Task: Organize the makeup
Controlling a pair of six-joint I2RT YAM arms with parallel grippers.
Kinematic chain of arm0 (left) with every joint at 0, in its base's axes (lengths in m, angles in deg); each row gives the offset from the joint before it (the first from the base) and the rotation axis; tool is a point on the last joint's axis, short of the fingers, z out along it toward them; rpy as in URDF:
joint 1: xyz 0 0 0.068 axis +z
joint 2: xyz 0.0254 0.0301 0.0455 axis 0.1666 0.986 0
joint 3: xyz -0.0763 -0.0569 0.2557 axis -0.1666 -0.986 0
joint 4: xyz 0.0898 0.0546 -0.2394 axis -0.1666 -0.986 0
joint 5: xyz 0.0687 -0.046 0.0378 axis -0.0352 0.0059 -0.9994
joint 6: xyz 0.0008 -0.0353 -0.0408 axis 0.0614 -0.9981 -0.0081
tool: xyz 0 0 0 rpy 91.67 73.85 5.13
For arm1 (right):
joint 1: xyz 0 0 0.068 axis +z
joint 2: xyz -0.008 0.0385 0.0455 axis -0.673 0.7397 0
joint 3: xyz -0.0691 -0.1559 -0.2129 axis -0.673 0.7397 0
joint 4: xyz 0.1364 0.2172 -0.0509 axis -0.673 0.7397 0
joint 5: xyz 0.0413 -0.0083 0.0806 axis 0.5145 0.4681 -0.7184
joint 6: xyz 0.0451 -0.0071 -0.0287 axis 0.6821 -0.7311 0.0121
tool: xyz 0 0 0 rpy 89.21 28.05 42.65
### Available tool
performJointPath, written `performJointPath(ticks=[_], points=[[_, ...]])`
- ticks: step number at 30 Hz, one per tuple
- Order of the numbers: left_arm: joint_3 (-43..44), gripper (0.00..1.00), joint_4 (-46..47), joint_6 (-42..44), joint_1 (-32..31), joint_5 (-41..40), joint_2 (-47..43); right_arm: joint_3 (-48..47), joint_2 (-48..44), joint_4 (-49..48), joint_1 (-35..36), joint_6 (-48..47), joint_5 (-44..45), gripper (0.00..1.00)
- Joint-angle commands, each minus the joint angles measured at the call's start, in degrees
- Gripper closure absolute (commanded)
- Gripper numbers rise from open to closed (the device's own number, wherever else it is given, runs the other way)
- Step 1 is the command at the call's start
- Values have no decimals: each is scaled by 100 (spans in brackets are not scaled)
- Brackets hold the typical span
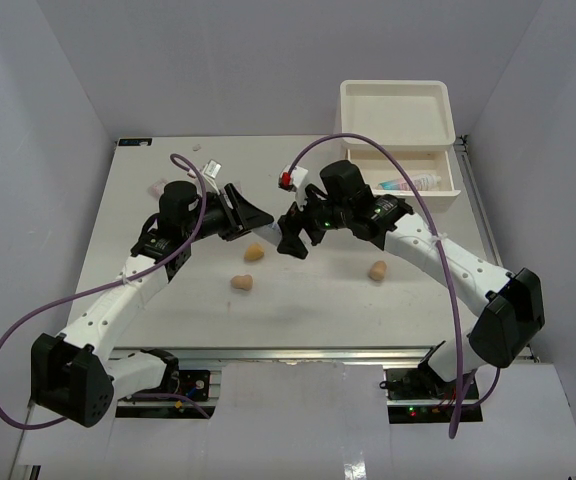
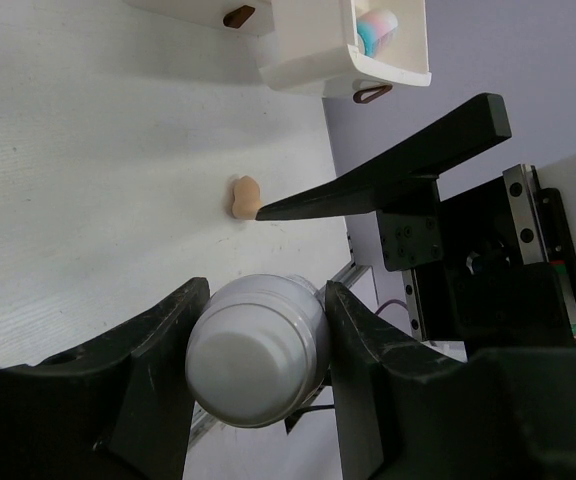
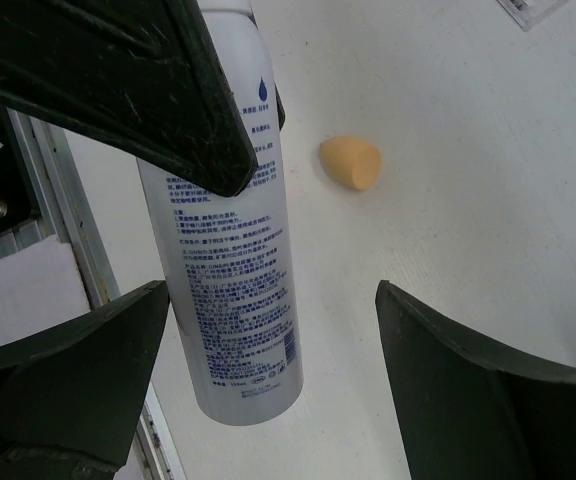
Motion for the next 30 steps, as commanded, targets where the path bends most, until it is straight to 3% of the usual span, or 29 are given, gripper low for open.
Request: performJointPath(ticks=[1,5,11,13,17,20,22,28,30], points=[[-53,100,400,-121,-46,237,-62,-410,64,-96,69,113,-82,9],[-84,100,475,-158,-75,283,-15,-523,269,-67,89,85,-252,1],[-84,99,535,-179,-78,278,3,-547,454,16,92,24,-515,13],[-84,99,564,-185,-78,290,18,-534,472,18,98,-5,-488,19],[-93,99,592,-205,-78,300,19,-532,483,25,104,-124,-476,47],[-107,95,586,-200,-78,258,14,-537,446,58,100,-244,-558,58],[-129,86,566,-197,-78,198,14,-541,416,168,91,-490,-698,62],[-247,13,830,-237,-58,189,19,-548,253,527,-16,-1277,-1081,71],[-185,2,873,-202,-30,171,-7,-513,153,635,-80,-1500,-1153,73]])
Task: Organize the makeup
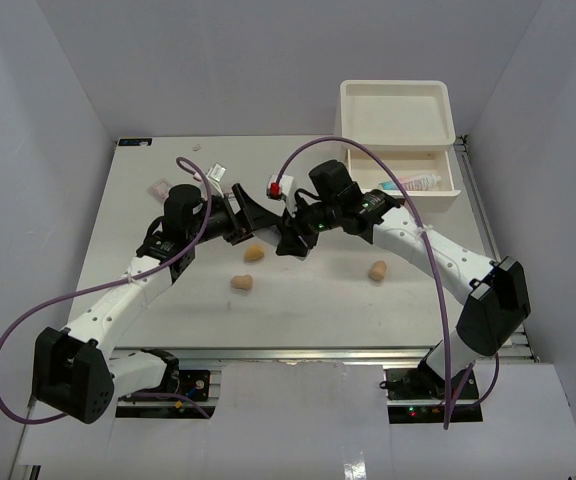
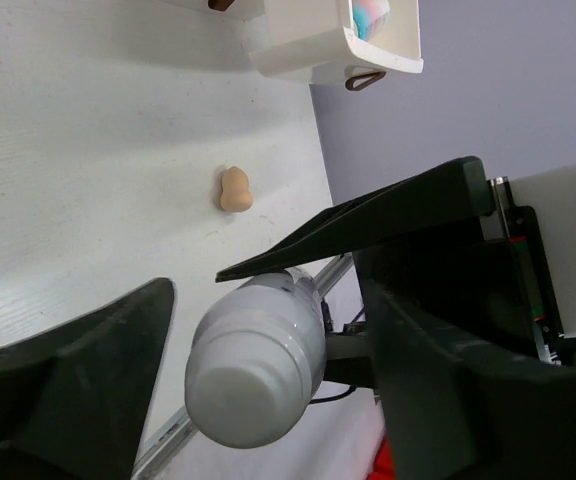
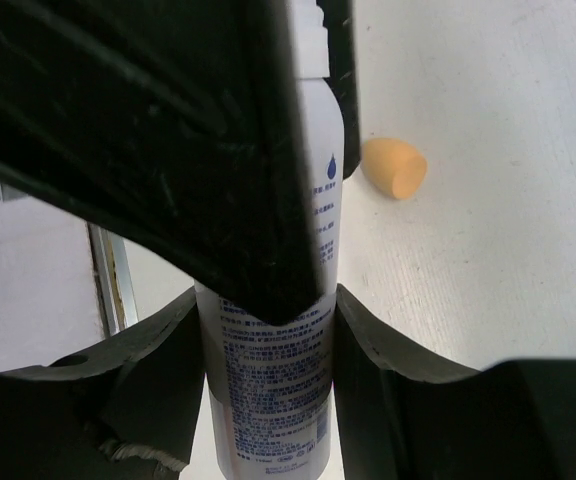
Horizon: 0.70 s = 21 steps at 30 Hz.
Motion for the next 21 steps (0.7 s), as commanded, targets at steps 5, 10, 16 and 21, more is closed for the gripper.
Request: performJointPath(ticks=[5,10,16,21], points=[[337,2,301,178,170,-52,-205,42,-645,393,-193,-1040,-426,75],[674,2,-109,443,490,-171,-306,60,-1100,709,-322,-1524,-252,76],[571,2,-265,963,944,-489,-703,-226,-1784,1261,-482,-2468,815,74],[179,2,-293,1376,966,-705,-773,-217,-2018,1205,-781,-3112,2216,74]])
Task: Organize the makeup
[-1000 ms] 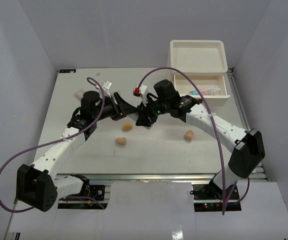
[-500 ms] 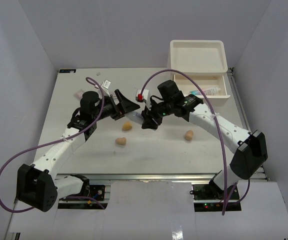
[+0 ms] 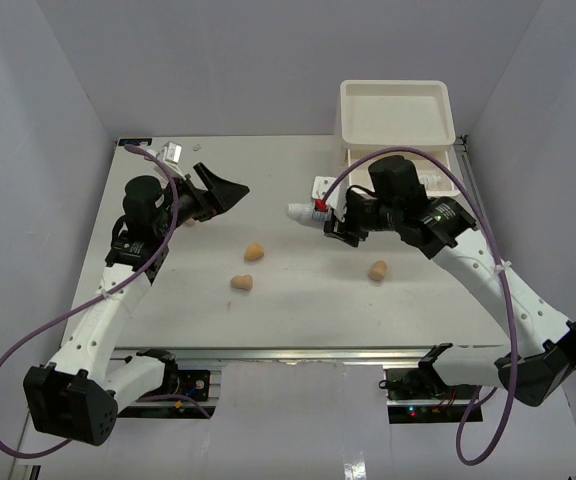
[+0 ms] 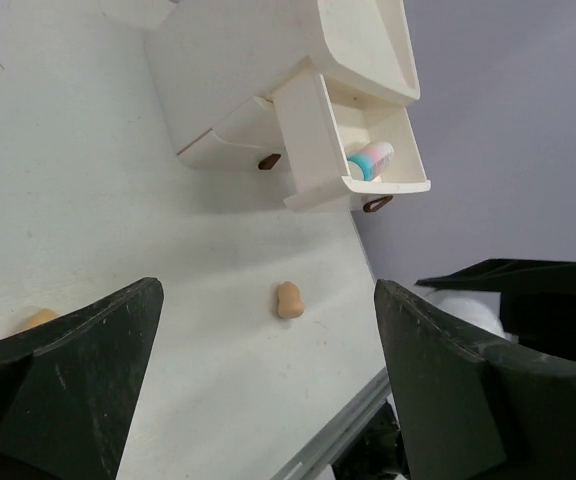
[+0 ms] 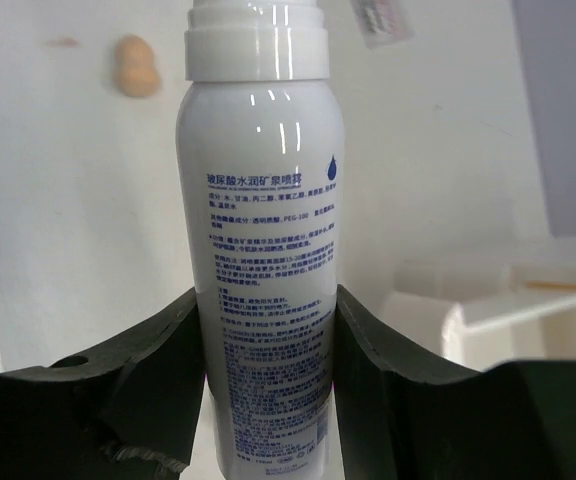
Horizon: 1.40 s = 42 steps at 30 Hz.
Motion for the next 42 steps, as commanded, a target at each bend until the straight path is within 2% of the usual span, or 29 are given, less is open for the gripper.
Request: performJointPath(ticks=[1,4,8,15,27,31,32,34,35,39,42], points=[[-388,2,-122,607,11,-299,-131,-303,-235,-97,-523,-878,1424,75],[-694,2,-84,891,11,-477,-157,-434,-226,-177,-1216,-1128,1391,75],[-1056,2,6,1164,3,-690,-149,-482,-185,-581,-1667,-1434,1602,74],[-1436,2,92,1424,2,-789,-236,-292,183,-1086,-1767,-1739,2398,72],[-1595,2,137,1504,5,-705,-345,-535,861,-1314,-2047,-2186,2701,65],[-1607,2,146,1504,3,-676,-360,-561,991,-1339,-2058,-2257,2750,51],[-1622,2,146,1497,9,-675,-367,-553,1018,-1348,-2059,-2275,2751,46],[-1615,2,154,1490,11,-656,-360,-555,1088,-1360,-2073,-2311,2780,26],[-1618,2,155,1485,11,-647,-362,-550,1103,-1380,-2079,-2325,2793,21],[-1624,2,164,1477,19,-630,-359,-545,1108,-1438,-2104,-2336,2821,10],[-1624,2,173,1469,18,-602,-350,-570,1071,-1444,-2131,-2281,2787,8]])
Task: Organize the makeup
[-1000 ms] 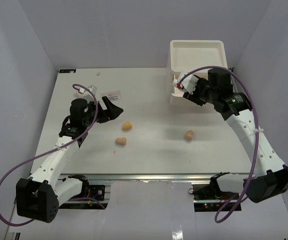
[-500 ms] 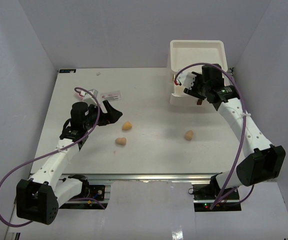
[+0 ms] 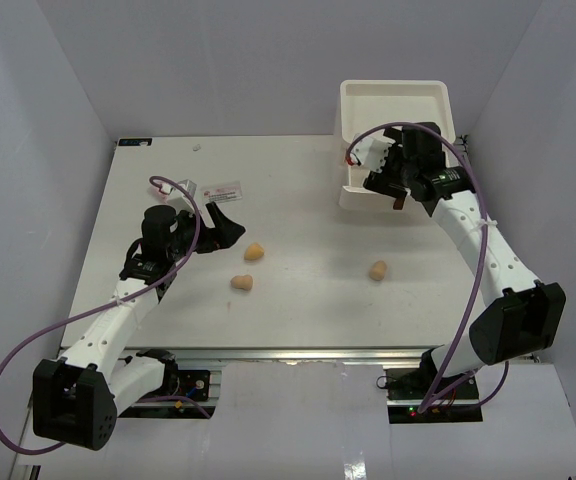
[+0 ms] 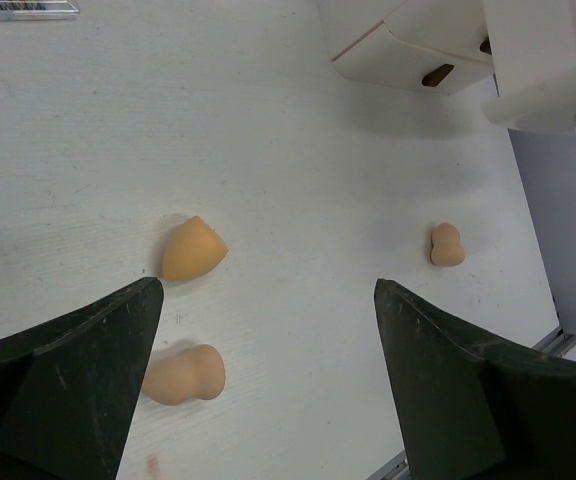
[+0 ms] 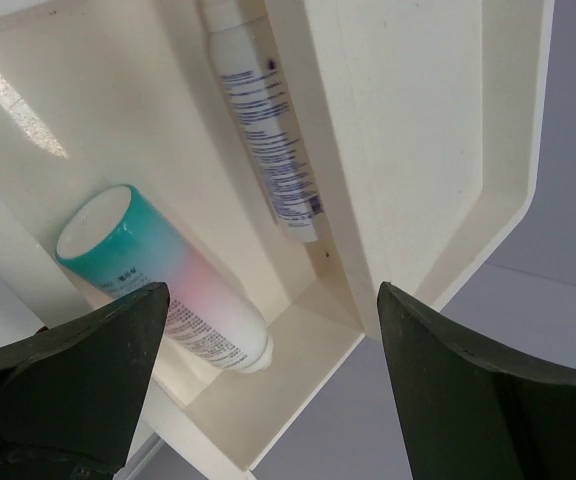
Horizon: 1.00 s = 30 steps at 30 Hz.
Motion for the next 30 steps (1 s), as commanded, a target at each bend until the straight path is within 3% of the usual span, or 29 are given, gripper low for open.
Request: performJointPath(ticks=[1,6,10,16,22,24,30], points=[[-55,2,145,32,13,118,-147,-277,-111,-321,-68,44,18,8],[-55,2,164,48,19,185,-135,-405,-450,20,-83,523,-903,9],[-61,2,166,58,27,213,-164,-429,-719,725,-98,685,-2452,14],[-74,2,166,59,26,235,-215,632,-1539,1571,-101,-673,-4305,33],[-90,2,183,59,25,290,-240,1332,-1793,1832,-101,-1246,-3738,73],[-90,2,201,41,22,325,-240,1414,-1676,1972,-110,-1306,-3240,77],[-90,2,210,41,27,357,-275,1941,-1515,1650,-278,-1426,-2322,77]])
